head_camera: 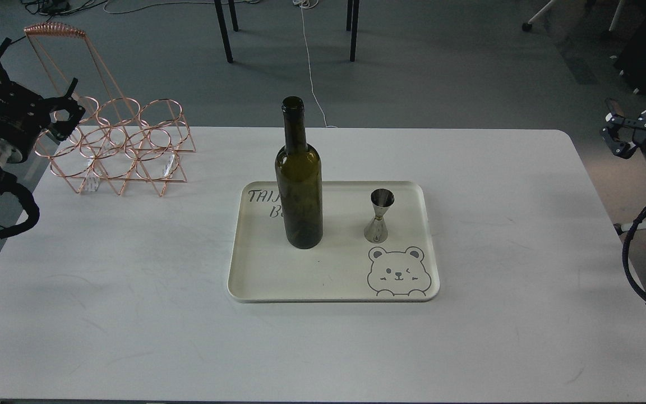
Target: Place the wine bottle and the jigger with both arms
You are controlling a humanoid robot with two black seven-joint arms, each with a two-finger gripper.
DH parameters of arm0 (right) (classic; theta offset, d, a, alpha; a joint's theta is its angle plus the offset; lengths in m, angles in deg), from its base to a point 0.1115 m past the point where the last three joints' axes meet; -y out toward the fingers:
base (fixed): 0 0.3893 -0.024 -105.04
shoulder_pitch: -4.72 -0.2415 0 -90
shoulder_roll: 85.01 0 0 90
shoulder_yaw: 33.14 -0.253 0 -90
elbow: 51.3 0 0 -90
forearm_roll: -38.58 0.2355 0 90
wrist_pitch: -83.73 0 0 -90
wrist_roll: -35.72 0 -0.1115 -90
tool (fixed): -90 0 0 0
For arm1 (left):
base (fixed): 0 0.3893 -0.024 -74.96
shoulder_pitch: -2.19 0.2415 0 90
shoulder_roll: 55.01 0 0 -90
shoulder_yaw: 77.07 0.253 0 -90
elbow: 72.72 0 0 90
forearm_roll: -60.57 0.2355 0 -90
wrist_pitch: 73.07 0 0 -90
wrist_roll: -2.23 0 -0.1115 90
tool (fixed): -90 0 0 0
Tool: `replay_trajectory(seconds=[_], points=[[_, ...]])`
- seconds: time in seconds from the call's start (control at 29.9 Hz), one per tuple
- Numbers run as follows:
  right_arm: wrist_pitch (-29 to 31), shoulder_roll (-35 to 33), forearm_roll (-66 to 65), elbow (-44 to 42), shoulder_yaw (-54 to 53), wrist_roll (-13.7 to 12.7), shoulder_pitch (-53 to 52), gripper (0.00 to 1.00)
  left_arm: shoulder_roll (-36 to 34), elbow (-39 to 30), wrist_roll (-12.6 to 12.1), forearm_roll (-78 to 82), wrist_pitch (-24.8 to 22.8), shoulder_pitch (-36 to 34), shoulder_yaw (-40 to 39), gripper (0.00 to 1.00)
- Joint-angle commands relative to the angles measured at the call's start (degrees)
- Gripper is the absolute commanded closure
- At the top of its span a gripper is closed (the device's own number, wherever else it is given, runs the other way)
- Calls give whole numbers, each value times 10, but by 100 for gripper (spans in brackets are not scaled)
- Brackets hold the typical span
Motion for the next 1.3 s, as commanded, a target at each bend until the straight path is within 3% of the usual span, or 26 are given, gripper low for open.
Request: replay_trajectory(seconds=[0.0, 0.74, 0.94, 1.27], points=[[-1, 0, 1, 1, -3, -1, 2, 1, -3, -1, 2, 1, 2, -1, 0, 2], [3, -8, -2, 10, 2, -2, -1, 1, -32, -34, -4, 3, 6, -6, 3, 2], [-15, -48, -122, 110, 17, 4, -10, 2, -28, -34, -4, 2, 10, -4, 9, 2], [-151, -133, -481, 347, 24, 6, -9, 2, -23, -34, -1, 2, 12, -3, 5, 2]])
